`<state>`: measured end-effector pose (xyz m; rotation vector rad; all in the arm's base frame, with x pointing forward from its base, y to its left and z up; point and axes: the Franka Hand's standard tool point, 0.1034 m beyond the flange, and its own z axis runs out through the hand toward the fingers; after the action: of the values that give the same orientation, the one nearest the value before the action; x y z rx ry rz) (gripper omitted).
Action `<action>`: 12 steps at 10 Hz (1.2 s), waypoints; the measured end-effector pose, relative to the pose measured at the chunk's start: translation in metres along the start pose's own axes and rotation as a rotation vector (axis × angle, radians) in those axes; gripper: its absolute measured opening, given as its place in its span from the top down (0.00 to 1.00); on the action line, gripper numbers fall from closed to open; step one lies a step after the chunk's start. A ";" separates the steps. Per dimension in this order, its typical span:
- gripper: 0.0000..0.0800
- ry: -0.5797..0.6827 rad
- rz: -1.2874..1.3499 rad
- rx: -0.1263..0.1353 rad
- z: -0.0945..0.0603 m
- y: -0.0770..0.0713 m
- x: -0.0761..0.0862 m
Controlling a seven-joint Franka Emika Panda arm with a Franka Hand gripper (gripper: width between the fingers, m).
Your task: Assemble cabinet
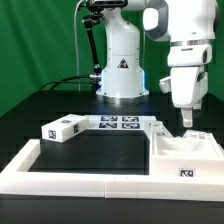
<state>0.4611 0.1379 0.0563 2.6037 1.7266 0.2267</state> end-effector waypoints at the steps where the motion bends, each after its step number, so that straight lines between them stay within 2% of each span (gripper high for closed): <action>1: 0.00 0.002 -0.003 0.007 0.005 -0.008 -0.004; 6: 0.00 0.016 0.005 0.040 0.035 -0.029 -0.011; 9: 0.00 0.016 0.011 0.048 0.044 -0.023 -0.011; 11: 0.33 0.017 0.011 0.047 0.044 -0.022 -0.010; 12: 0.33 0.017 0.011 0.047 0.044 -0.022 -0.010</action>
Offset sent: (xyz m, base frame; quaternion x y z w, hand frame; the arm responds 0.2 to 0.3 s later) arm -0.0076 0.0020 -0.0206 -0.0066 0.0079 0.0103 0.9999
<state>0.4428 0.1409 0.0098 2.6523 1.7443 0.2117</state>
